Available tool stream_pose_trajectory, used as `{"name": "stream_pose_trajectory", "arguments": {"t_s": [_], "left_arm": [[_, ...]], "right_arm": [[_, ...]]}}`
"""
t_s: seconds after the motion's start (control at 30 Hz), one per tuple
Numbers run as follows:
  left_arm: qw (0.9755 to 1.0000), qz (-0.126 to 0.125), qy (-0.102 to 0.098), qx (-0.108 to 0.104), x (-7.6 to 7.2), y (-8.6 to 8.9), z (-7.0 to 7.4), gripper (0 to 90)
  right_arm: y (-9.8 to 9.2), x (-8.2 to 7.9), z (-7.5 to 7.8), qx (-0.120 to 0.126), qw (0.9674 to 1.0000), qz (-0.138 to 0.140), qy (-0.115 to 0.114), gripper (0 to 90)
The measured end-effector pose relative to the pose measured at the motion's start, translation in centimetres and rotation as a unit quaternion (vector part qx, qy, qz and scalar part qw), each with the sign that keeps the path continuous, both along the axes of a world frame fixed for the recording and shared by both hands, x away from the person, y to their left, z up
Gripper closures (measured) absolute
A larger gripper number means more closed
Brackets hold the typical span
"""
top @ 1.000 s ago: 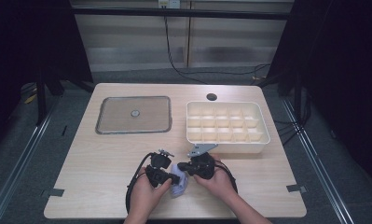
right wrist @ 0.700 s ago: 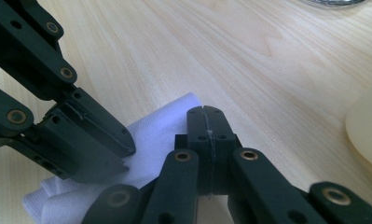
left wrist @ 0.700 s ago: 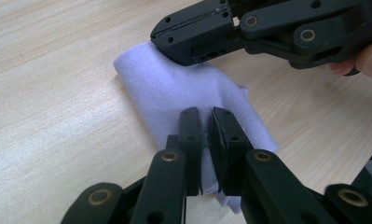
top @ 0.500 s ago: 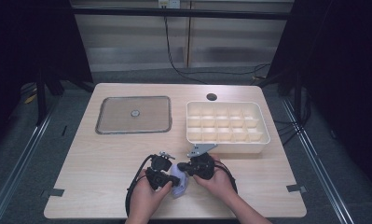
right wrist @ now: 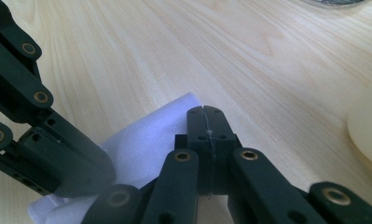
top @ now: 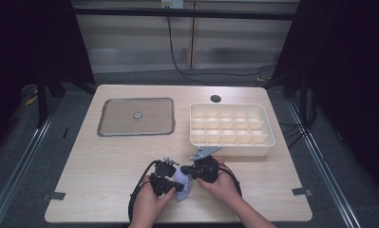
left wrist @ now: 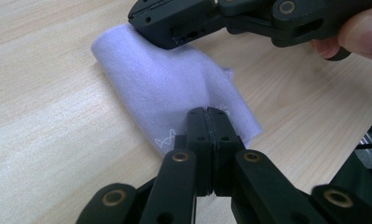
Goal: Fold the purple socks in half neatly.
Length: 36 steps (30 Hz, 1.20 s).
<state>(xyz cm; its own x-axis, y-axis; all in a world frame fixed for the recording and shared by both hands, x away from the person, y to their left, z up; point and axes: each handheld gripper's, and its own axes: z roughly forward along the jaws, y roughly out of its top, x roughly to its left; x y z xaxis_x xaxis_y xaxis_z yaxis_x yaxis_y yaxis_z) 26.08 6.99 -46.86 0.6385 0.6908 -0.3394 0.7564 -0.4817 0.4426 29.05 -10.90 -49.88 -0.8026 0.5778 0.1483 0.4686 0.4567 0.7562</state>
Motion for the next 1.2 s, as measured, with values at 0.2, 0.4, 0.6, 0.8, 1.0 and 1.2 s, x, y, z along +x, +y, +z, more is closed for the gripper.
{"name": "stream_pose_trajectory", "arguments": {"t_s": [0.2,0.4,0.6,0.8,1.0,1.2], "left_arm": [[0.9999,0.002,0.01,-0.009,0.2,0.6,0.6,90.0],[0.9999,-0.004,0.011,-0.01,-0.1,0.7,0.4,90.0],[0.9999,-0.003,0.009,-0.003,-0.3,0.3,-0.1,90.0],[0.9999,-0.001,0.011,-0.004,-0.3,0.3,0.0,90.0],[0.9996,0.019,-0.003,-0.019,0.4,1.4,1.5,90.0],[0.9992,0.029,-0.024,-0.015,1.4,1.3,1.8,90.0]], "right_arm": [[0.0,0.0,-0.1,0.003,1.0,-0.001,-0.001,90.0],[-0.1,0.0,-0.1,0.004,1.0,0.0,0.0,90.0],[-0.1,0.0,-0.1,0.005,1.0,0.0,-0.001,90.0],[0.0,-0.1,-0.1,0.004,1.0,-0.001,-0.001,90.0],[0.0,-0.1,-0.1,0.003,1.0,0.0,-0.003,90.0],[0.0,-0.1,0.0,0.002,1.0,-0.001,-0.002,90.0]]}}
